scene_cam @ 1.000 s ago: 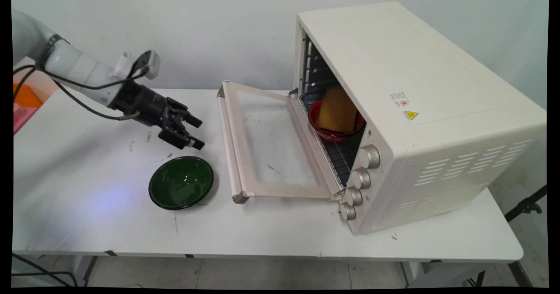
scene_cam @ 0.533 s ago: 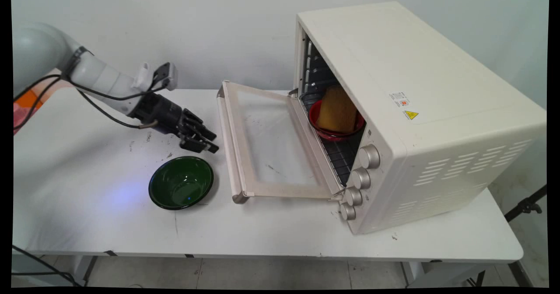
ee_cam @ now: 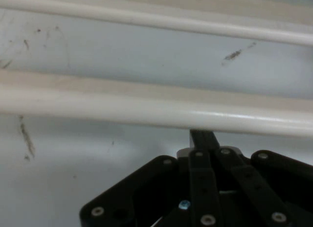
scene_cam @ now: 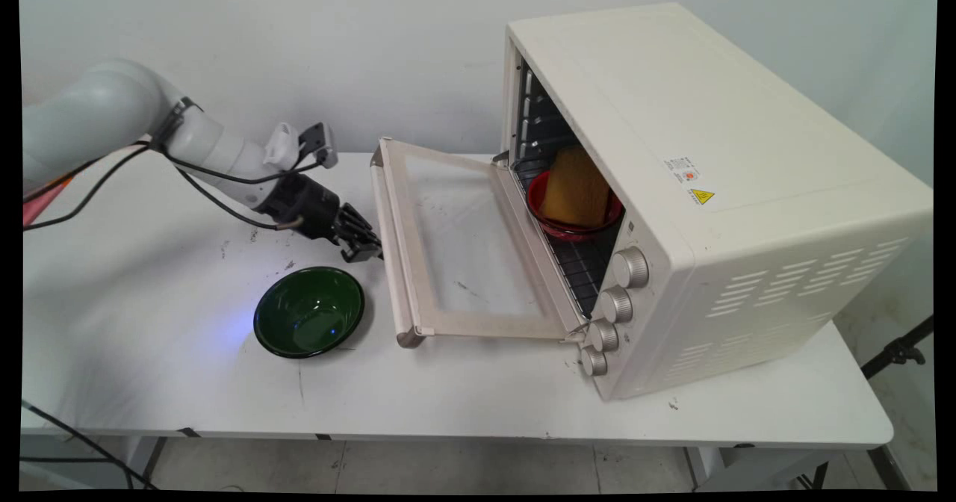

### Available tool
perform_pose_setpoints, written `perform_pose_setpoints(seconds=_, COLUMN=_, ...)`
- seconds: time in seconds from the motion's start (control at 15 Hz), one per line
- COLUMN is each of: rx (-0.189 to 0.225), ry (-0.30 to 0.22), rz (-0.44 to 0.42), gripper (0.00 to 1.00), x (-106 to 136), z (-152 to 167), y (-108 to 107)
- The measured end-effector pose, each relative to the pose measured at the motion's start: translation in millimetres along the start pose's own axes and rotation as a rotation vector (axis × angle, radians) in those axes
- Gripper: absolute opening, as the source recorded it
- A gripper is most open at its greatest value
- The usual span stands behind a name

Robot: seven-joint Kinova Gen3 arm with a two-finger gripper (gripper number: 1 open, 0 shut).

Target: Close the oven

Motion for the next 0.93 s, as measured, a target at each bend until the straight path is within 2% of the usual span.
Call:
perform_pose_setpoints(seconds=0.47, rx=0.008, ry=0.004, rz=-0.022, gripper=0.0, x=11, z=22, y=-1)
perform_pose_setpoints(seconds=0.93, rx=0.005, ry=0.058, rz=-0.024, gripper=0.0, x=33, z=21, y=-4)
